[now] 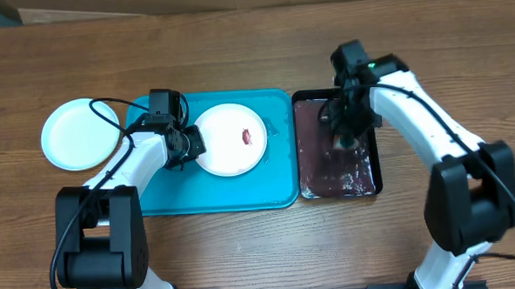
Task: Clean dirty plates on tray and stack at the side
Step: 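Rub the held sponge in the water of the black tray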
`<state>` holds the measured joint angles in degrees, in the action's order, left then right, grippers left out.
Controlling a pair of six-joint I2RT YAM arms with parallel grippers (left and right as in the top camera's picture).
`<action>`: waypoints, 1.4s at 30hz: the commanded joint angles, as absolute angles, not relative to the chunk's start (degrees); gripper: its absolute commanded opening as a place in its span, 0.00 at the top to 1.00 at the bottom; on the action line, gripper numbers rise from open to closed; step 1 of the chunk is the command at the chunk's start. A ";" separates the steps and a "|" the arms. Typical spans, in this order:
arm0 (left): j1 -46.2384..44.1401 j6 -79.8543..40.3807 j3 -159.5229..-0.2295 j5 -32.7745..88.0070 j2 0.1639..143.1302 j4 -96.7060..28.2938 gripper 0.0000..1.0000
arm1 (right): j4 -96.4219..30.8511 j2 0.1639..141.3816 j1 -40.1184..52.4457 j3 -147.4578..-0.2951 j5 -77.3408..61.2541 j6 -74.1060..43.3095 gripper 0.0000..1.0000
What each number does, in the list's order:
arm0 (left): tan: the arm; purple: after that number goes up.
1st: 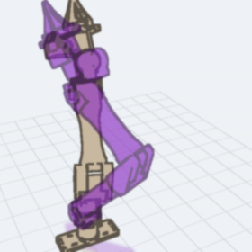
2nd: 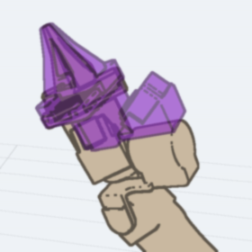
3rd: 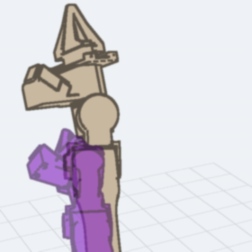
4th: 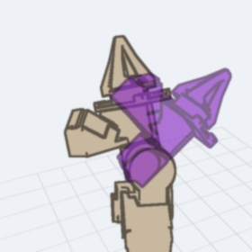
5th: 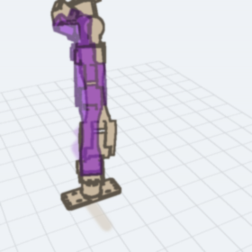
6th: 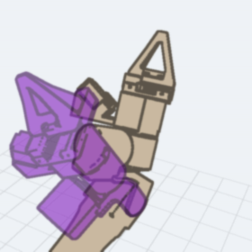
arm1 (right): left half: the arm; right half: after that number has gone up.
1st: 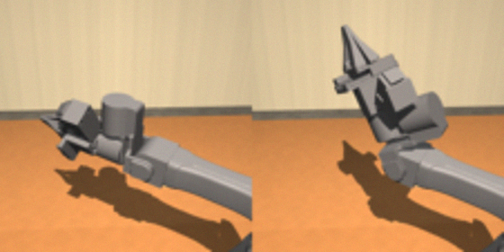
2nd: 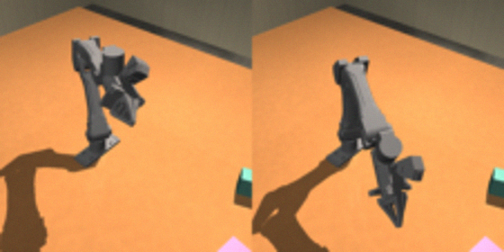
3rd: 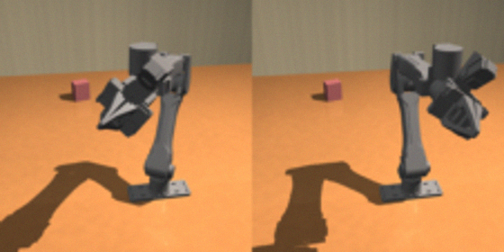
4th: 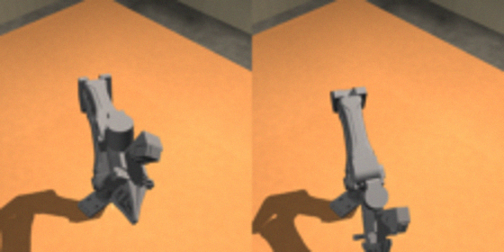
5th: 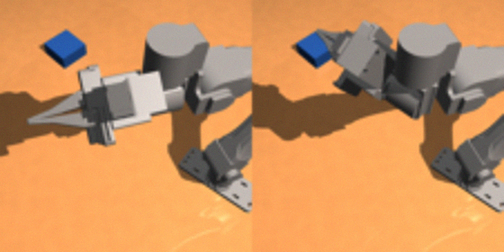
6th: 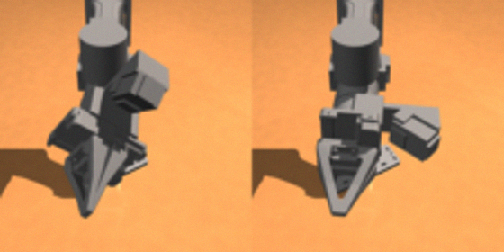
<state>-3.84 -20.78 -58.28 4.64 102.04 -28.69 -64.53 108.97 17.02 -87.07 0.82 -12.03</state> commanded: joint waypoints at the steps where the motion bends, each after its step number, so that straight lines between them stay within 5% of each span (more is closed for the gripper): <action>1: -4.16 -20.08 -58.98 4.23 103.09 -28.69 0.95 | -65.71 101.69 17.15 -89.65 0.80 -11.94 0.96; 19: -4.16 -20.08 -58.98 4.25 103.09 -28.71 0.95 | -65.10 74.56 17.15 -89.65 0.80 -11.99 0.96; 42: -4.16 -20.08 -58.98 4.25 103.09 -28.71 0.95 | -61.56 73.80 17.15 -89.30 -1.83 -10.26 0.96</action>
